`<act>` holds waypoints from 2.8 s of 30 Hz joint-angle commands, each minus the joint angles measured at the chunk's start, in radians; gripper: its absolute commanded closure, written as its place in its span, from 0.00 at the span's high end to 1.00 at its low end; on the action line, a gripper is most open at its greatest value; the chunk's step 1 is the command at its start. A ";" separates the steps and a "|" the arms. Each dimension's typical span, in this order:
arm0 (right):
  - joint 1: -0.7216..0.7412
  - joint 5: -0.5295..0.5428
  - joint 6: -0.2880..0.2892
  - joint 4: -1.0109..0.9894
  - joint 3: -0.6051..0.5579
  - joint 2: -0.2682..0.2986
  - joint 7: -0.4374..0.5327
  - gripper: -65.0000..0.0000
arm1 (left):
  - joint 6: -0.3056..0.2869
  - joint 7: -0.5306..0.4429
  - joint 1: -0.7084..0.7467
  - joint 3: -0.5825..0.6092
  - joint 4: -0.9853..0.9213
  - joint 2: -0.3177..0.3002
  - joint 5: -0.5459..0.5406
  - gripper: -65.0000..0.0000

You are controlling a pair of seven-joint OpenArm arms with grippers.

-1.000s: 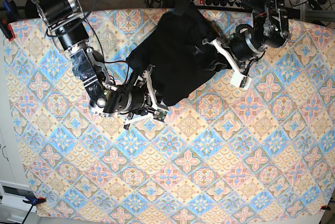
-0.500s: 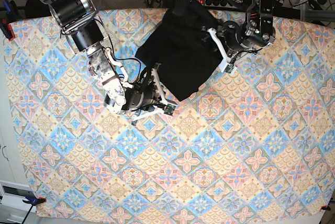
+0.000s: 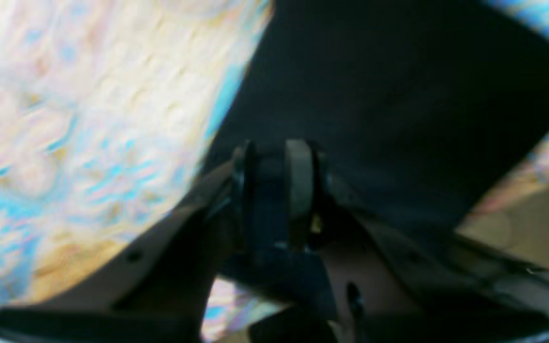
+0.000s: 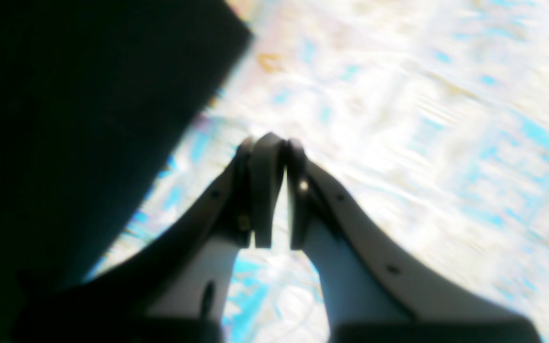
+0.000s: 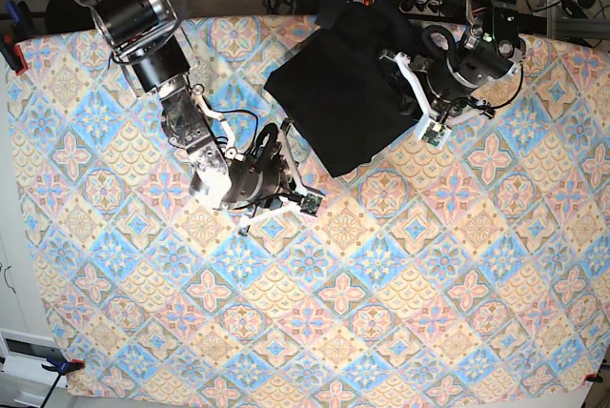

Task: Fold the T-shirt properly
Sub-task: 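Grasp the bundle edge with the left gripper beside the right gripper, then press and flatten the folded bundle with both grippers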

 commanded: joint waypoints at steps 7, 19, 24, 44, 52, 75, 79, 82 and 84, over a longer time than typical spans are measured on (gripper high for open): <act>0.024 0.018 0.000 0.103 -0.157 -0.023 0.022 0.06 | -0.002 0.006 0.114 0.006 0.008 -0.023 -0.053 0.15; 0.032 0.012 0.000 -0.138 -0.360 -0.168 0.056 0.06 | -0.002 0.006 0.088 0.131 -0.171 -0.144 0.022 0.15; 0.053 0.011 0.000 -0.214 -0.367 -0.135 0.080 0.06 | -0.002 0.001 0.008 0.201 -0.282 -0.156 0.103 0.15; 0.063 0.020 0.000 0.100 -0.045 0.080 0.011 0.06 | -0.002 -0.011 -0.280 0.326 -0.326 -0.147 0.295 0.15; 0.069 0.015 0.000 -0.007 -0.008 0.074 0.022 0.06 | 0.087 -0.048 -0.266 0.280 -0.179 -0.155 0.357 0.15; 0.064 0.014 0.000 -0.056 -0.008 0.042 0.108 0.06 | 0.086 0.141 -0.150 -0.087 -0.245 -0.078 -0.315 0.74; 0.064 0.014 0.000 -0.052 -0.008 0.042 0.106 0.06 | 0.086 0.141 -0.174 -0.090 -0.247 -0.081 -0.412 0.74; 0.064 0.014 0.000 -0.052 -0.008 0.042 0.106 0.06 | 0.086 0.142 -0.182 -0.089 -0.248 -0.070 -0.437 0.74; 0.064 0.014 0.000 -0.052 -0.008 0.042 0.106 0.06 | 0.086 0.144 -0.205 -0.089 -0.257 -0.047 -0.444 0.74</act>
